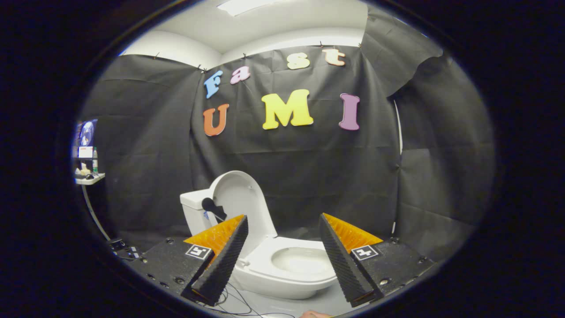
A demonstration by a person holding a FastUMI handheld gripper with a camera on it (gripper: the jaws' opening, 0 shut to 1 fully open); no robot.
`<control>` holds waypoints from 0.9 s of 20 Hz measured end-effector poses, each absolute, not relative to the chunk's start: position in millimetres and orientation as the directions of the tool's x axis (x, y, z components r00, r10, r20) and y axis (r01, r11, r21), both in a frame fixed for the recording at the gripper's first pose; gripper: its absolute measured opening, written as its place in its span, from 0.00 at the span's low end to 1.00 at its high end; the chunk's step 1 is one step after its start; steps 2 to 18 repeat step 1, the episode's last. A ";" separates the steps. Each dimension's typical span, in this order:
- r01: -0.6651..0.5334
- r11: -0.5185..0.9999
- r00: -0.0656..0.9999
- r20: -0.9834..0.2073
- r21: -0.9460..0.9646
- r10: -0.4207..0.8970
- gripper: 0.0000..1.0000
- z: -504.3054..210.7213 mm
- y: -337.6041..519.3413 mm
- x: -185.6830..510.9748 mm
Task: Open the toilet lid.
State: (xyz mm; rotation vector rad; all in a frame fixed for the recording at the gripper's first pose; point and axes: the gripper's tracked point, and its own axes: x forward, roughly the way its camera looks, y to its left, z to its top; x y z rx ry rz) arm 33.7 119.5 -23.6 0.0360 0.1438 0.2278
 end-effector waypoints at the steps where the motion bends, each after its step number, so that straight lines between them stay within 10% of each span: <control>1: -0.213 0.975 0.965 -0.142 0.055 0.219 1.00 -26.5 112.0 31.0; 18: -0.213 0.975 0.965 -0.142 0.055 0.219 1.00 -26.5 112.0 31.0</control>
